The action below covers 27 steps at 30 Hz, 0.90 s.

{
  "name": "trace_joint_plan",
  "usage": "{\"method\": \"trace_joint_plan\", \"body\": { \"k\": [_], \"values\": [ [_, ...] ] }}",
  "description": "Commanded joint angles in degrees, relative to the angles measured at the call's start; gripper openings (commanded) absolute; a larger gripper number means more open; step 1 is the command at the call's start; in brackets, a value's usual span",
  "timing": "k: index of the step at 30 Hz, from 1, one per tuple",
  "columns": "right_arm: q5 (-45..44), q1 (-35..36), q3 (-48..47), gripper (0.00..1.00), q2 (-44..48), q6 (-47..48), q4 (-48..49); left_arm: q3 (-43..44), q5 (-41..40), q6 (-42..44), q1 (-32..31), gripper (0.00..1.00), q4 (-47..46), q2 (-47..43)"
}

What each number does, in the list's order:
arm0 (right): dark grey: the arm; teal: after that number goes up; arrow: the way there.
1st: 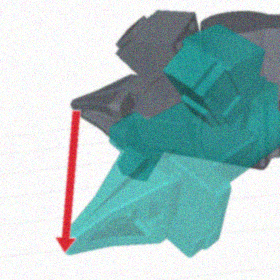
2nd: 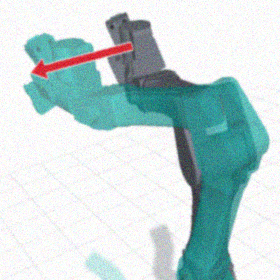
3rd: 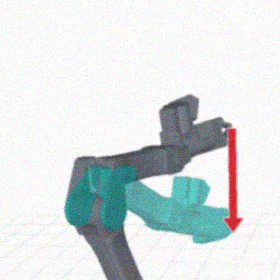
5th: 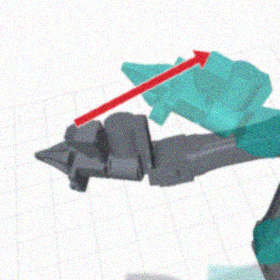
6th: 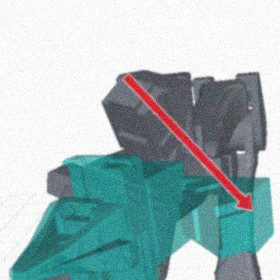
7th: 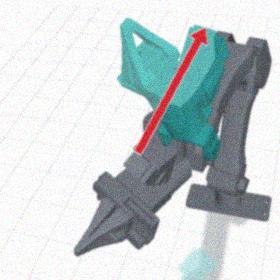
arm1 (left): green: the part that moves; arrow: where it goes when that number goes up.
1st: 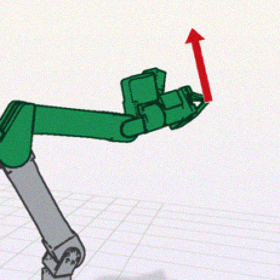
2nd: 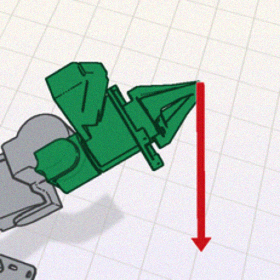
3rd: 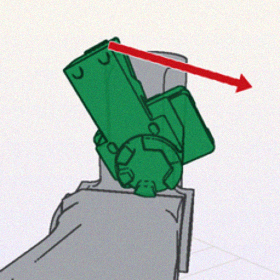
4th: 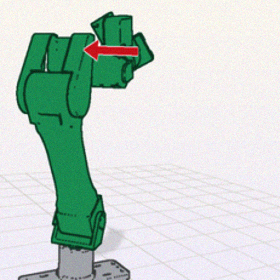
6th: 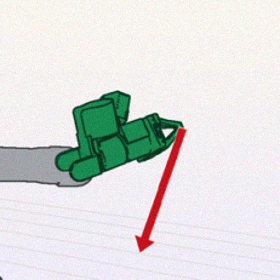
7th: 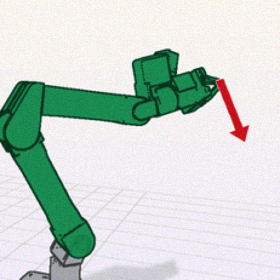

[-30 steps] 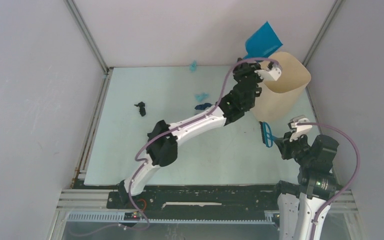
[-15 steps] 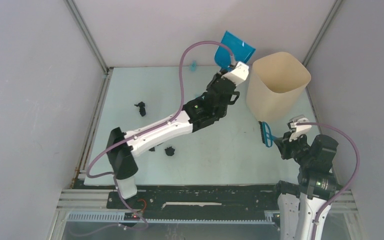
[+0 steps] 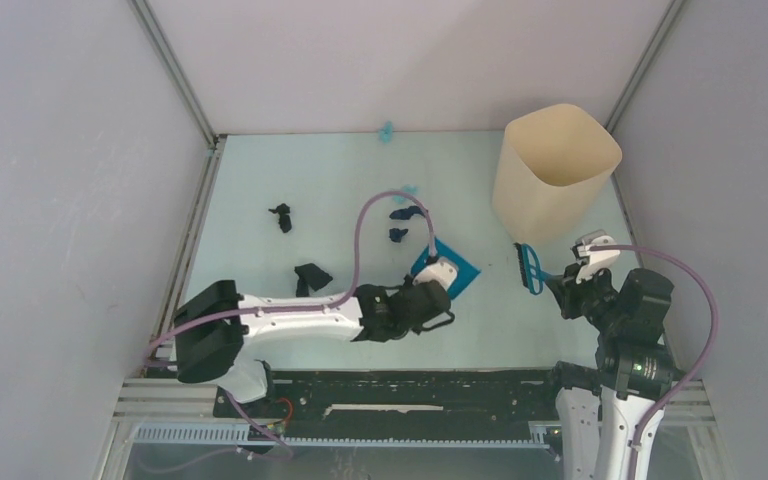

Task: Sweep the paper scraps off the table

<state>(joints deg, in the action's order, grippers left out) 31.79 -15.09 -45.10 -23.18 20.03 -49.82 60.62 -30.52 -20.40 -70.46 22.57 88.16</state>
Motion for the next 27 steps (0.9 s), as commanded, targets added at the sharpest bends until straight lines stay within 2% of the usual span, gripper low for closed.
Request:
{"method": "trace_joint_plan", "body": {
  "k": [1, 5, 8, 14, 18, 21, 27],
  "values": [
    [-0.8, 0.8, 0.3, 0.00, 0.4, -1.1, 2.8, -3.1, 8.0, -8.7, -2.1, 0.07, 0.4, 2.6],
    [-0.9, 0.9, 0.3, 0.00, 0.4, -1.1, 2.8, -4.5, 13.9, -9.9, -2.1, 0.10, -2.5, 6.0],
    [-0.9, 0.9, 0.3, 0.00, 0.5, -1.1, 2.7, -4.4, 17.2, -10.2, -2.1, 0.16, -5.2, 8.0],
    [-0.8, 0.9, 0.3, 0.00, 0.2, -1.0, 2.8, -5.7, 18.8, -9.0, -2.3, 0.40, -10.8, 10.0],
    [-0.7, 1.2, 0.3, 0.00, 0.0, -1.0, 2.8, -10.6, 16.5, -8.6, -3.8, 0.56, -16.4, 8.9],
    [-0.9, 1.4, 0.3, 0.00, -0.3, -1.2, 3.0, -13.0, 14.8, -9.2, -4.9, 0.58, -18.9, 7.7],
    [-1.2, 1.7, 0.3, 0.00, -0.7, -1.3, 3.2, -14.8, 7.7, -11.7, -7.0, 0.55, -17.9, 5.5]
  ]
}}
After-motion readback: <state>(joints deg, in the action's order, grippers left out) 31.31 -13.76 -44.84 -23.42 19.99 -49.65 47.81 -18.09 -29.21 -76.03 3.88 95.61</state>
